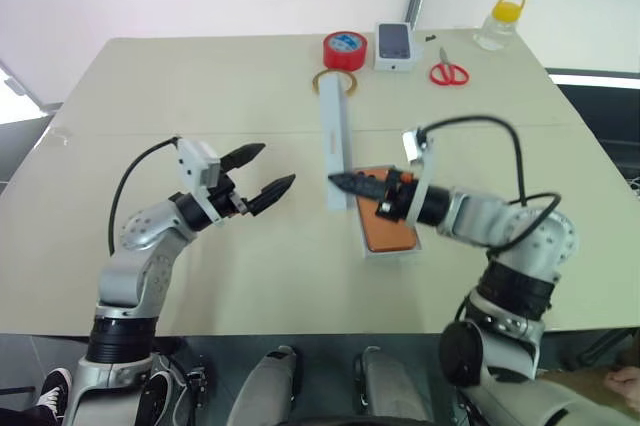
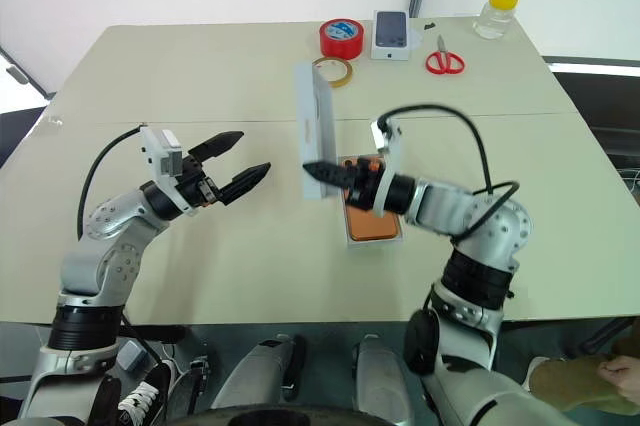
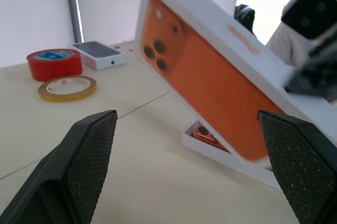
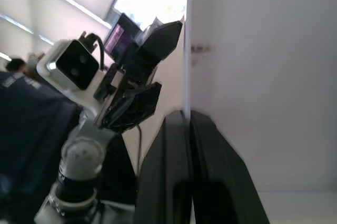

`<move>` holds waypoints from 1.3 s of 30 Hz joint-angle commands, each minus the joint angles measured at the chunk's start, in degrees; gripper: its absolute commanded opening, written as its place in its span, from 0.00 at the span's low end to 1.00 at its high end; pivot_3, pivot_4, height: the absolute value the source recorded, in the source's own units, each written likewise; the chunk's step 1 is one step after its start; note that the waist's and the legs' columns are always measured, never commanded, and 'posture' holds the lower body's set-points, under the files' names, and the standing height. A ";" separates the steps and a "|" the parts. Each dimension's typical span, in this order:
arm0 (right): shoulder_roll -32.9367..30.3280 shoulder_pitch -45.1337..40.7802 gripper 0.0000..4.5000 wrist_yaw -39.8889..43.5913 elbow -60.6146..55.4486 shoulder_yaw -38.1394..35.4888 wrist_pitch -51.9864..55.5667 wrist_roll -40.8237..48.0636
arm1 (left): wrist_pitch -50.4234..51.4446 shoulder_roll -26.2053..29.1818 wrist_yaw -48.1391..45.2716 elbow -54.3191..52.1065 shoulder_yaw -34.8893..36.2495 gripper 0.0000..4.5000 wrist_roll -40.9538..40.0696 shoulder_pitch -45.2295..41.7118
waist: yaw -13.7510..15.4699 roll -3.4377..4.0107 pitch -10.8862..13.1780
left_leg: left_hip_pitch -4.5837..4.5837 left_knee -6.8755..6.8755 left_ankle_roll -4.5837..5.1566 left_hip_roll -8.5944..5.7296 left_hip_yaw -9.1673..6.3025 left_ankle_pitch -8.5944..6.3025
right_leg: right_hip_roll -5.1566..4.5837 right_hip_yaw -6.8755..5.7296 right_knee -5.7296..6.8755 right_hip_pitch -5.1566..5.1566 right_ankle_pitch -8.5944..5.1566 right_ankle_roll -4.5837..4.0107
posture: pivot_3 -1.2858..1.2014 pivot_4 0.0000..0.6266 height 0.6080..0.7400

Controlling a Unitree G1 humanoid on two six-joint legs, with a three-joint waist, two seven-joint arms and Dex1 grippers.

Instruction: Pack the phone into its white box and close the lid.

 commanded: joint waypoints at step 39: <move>-40.98 2.21 0.98 -5.86 8.04 17.19 -25.37 20.00 | -7.62 -19.36 0.53 15.25 -16.79 0.00 11.26 -4.79 | 0.56 -0.06 0.06 | -0.05 0.25 0.23 0.03 0.04 -0.11 | 0.04 -0.17 -0.18 0.27 -0.03 0.07 | 0.52 0.24 1.00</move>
